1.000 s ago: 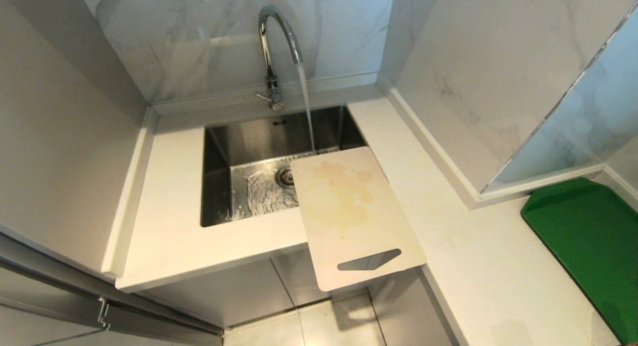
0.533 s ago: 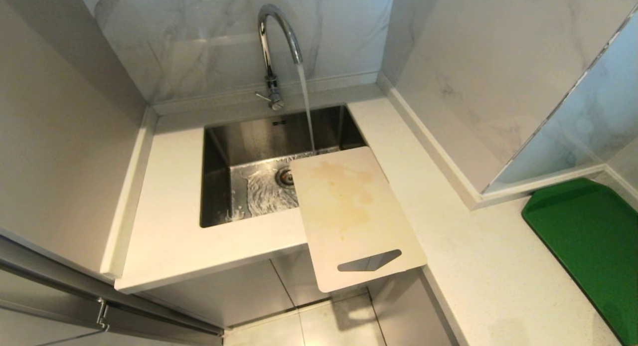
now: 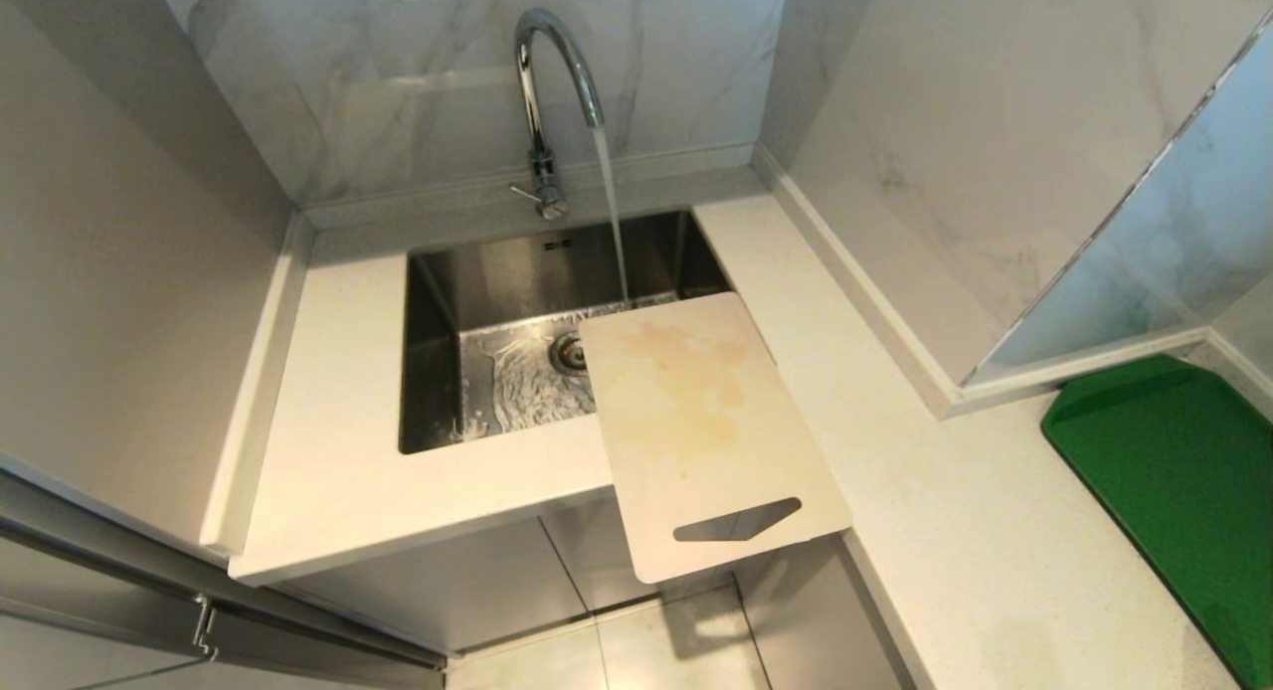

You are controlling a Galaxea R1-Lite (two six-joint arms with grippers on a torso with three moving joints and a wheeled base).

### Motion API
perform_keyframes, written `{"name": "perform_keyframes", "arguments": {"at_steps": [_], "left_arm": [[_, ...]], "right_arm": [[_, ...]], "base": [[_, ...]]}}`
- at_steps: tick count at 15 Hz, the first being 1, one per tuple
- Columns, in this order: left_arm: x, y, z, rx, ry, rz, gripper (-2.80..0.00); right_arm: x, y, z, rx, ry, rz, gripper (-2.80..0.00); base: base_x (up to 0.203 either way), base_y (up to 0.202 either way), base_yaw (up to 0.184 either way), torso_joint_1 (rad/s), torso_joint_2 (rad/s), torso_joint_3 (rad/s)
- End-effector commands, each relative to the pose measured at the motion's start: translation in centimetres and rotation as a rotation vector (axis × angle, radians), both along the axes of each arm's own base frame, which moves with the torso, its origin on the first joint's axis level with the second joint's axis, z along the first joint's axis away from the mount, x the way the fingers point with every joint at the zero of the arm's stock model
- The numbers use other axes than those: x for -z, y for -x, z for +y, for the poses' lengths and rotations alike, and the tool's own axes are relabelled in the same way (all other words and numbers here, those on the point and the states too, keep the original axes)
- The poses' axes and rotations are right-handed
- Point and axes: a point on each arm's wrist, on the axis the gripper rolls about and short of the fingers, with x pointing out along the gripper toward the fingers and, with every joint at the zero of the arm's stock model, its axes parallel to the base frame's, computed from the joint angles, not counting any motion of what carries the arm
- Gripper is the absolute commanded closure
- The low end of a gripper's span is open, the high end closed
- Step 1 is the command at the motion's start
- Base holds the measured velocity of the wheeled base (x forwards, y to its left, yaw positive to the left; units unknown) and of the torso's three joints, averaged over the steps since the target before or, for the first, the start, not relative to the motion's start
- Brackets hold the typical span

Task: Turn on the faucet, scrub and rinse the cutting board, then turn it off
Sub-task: Pick up the cutting board

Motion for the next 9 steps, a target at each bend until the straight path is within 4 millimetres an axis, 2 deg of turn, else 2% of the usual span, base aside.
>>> {"name": "perform_keyframes", "arguments": {"at_steps": [1, 3, 5, 7, 9], "left_arm": [[0.0, 0.0, 0.0, -0.001, 0.000, -0.003, 0.00], [0.1, 0.0, 0.0, -0.001, 0.000, -0.002, 0.00], [0.1, 0.0, 0.0, -0.001, 0.000, -0.002, 0.00], [0.1, 0.0, 0.0, -0.001, 0.000, -0.002, 0.00], [0.0, 0.0, 0.0, -0.001, 0.000, -0.003, 0.00]], "right_arm": [[-2.1, -0.1, 0.0, 0.001, -0.036, 0.088, 0.00], [-4.7, -1.4, 0.0, -0.004, -0.108, 0.189, 0.00], [-7.6, -3.9, 0.0, 0.002, -0.183, 0.290, 0.00], [-9.0, -6.6, 0.0, 0.010, -0.262, 0.396, 0.00], [-9.6, -8.7, 0.1, -0.012, -0.351, 0.551, 0.00]], "base": [[0.000, 0.000, 0.000, 0.000, 0.00, 0.000], [0.000, 0.000, 0.000, 0.000, 0.00, 0.000], [0.000, 0.000, 0.000, 0.000, 0.00, 0.000], [0.000, 0.000, 0.000, 0.000, 0.00, 0.000], [0.000, 0.000, 0.000, 0.000, 0.00, 0.000]]}}
